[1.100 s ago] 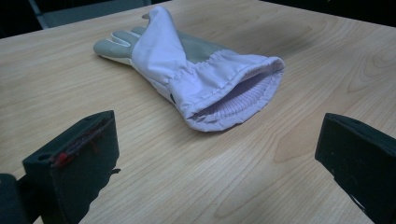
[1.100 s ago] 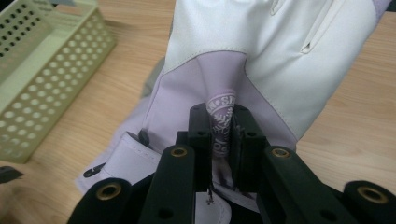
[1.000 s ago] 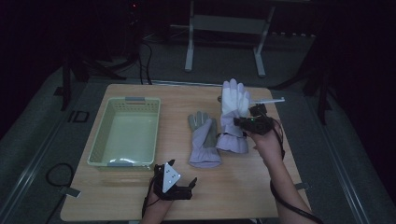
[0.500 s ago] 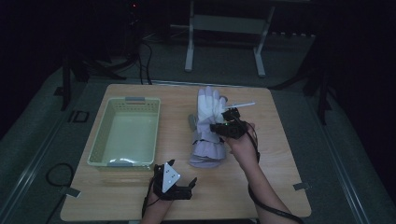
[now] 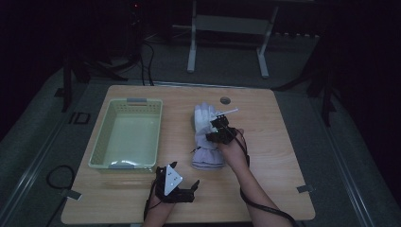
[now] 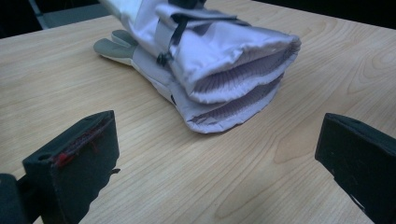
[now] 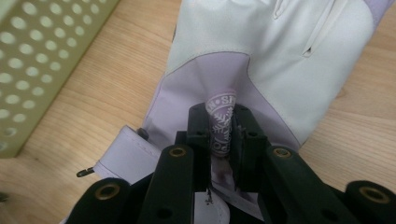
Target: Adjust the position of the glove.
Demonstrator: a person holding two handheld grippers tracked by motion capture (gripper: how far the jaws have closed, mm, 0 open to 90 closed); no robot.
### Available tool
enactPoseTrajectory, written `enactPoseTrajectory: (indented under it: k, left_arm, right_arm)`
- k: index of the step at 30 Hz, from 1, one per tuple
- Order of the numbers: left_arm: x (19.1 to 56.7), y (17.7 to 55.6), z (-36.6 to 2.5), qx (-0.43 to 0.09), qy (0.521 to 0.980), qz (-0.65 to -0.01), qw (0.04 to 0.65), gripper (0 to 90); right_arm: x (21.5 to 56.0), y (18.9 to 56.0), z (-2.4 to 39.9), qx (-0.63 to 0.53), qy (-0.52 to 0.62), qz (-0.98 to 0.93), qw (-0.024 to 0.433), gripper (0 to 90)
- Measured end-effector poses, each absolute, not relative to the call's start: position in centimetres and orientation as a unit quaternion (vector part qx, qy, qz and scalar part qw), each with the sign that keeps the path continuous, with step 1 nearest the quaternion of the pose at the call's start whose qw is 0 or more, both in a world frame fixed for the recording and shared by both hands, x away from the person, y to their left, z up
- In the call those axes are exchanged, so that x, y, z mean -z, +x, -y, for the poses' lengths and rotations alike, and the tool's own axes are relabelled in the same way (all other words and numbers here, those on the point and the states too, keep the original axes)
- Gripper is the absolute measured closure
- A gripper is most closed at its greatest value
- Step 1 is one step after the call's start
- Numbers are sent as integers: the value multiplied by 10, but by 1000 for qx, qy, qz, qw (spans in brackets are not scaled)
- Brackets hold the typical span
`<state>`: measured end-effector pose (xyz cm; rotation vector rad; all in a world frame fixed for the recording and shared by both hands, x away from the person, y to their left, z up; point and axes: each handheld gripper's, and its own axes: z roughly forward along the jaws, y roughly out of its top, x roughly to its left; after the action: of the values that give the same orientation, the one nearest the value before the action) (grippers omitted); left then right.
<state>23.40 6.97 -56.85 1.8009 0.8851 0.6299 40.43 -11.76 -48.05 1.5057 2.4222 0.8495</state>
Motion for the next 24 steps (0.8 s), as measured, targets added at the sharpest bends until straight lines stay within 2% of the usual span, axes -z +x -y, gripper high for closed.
enactPoseTrajectory:
  k: [13, 24]
  left_arm:
    - [568, 234, -70, -261, 745, -364, 495, 0]
    - [569, 234, -69, -259, 744, -365, 496, 0]
  right_arm:
    - [493, 407, 130, -269, 501, -819, 66, 783]
    - [491, 405, 163, -260, 527, -804, 86, 776]
